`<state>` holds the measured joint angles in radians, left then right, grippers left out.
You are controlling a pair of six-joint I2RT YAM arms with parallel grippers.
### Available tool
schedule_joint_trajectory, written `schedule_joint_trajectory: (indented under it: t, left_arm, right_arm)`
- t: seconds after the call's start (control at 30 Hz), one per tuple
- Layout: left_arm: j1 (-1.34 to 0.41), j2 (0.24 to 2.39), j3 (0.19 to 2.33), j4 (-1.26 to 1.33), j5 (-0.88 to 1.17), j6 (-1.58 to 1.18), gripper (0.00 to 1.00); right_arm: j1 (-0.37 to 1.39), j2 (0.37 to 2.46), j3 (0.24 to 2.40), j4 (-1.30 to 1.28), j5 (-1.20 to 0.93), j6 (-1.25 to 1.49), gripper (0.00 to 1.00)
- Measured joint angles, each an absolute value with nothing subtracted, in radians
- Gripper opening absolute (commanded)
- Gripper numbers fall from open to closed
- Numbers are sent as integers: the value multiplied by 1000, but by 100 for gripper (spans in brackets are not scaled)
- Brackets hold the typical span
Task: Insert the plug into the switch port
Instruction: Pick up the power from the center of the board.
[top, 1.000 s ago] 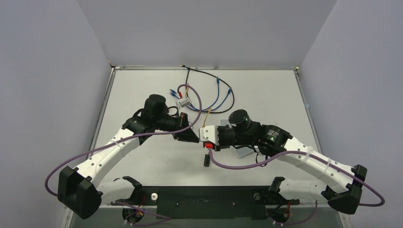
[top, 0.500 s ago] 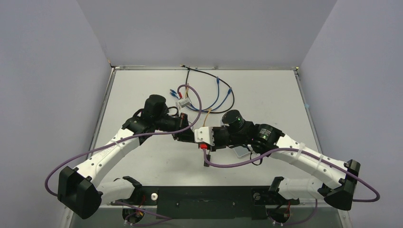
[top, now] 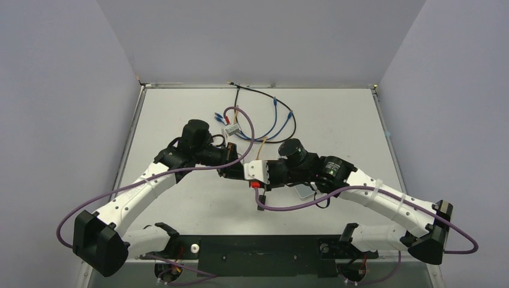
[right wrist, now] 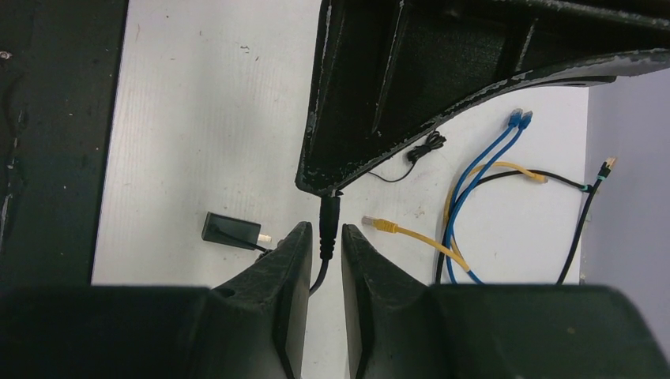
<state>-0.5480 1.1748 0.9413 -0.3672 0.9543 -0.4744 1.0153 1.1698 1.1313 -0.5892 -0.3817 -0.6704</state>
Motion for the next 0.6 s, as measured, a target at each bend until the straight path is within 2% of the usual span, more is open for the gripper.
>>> schedule_joint_trajectory:
  t: [0.13,0.3,0.47,0.53,0.6]
  left_arm:
    - [-548,1174,941,-368,955,-474,0]
    - [-548,1172,940,-368,954,-474,0]
    - [-548,1172,938,-369,957,-474,0]
    - [-547,1172,937,-368,958,-474,6]
    - [-546,1172,937,-365,961,-476,19]
  right_arm:
    - [1015,1179,1131,-587,-381,-670,15]
    - [1015,1183,1132,-584,-381,-671,0]
    - [1015,1184,1133,-584,-379,-670,0]
    - [1015,1184,1133,-584,-379,-670,0]
    - [1015,1184,1133,-583,-379,-669,0]
